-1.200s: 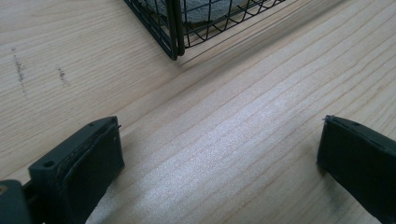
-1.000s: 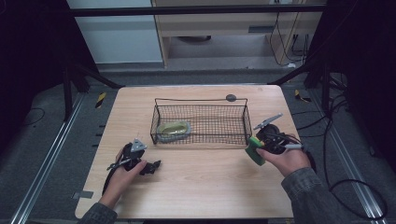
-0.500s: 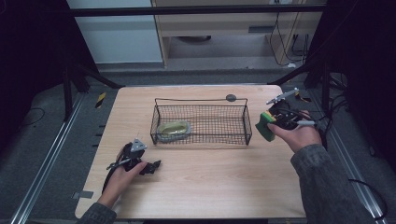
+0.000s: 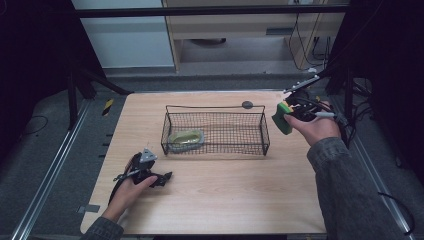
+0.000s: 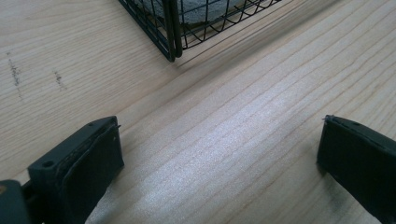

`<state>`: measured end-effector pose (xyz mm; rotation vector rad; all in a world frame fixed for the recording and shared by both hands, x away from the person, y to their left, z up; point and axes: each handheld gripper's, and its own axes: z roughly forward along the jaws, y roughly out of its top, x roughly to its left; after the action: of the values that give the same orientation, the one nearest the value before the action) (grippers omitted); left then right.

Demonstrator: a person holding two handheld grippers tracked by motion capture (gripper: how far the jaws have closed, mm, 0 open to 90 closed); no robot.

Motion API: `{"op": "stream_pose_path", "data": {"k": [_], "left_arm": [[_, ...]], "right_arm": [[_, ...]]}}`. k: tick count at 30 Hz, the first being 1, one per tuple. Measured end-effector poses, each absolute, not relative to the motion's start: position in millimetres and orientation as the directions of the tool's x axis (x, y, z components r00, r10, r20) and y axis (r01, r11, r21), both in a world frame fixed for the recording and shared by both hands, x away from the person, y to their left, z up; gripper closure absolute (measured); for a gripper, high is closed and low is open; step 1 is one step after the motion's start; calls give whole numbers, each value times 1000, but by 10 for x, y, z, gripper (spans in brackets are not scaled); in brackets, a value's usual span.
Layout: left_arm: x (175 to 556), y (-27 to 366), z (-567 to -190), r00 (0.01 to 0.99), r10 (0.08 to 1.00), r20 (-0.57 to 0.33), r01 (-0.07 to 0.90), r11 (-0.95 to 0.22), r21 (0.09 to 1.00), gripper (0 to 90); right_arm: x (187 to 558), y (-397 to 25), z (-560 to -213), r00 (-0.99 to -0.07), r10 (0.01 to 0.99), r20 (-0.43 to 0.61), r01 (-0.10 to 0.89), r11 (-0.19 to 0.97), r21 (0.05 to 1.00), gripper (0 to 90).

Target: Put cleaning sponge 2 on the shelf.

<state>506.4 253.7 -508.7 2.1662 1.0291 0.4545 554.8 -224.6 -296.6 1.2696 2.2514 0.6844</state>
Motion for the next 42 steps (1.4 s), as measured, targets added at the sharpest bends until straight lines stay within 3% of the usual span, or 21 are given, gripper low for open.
{"op": "stream_pose_path", "data": {"k": [21, 42], "left_arm": [[5063, 2542, -5087, 629, 777, 19, 538, -453, 711, 0], [5064, 2543, -5088, 631, 775, 18, 536, -453, 712, 0]], "right_arm": [[5812, -1877, -2984, -502, 850, -161, 594, 474, 650, 642], [5923, -1677, -3344, -535, 828, -169, 588, 508, 630, 642]]}}
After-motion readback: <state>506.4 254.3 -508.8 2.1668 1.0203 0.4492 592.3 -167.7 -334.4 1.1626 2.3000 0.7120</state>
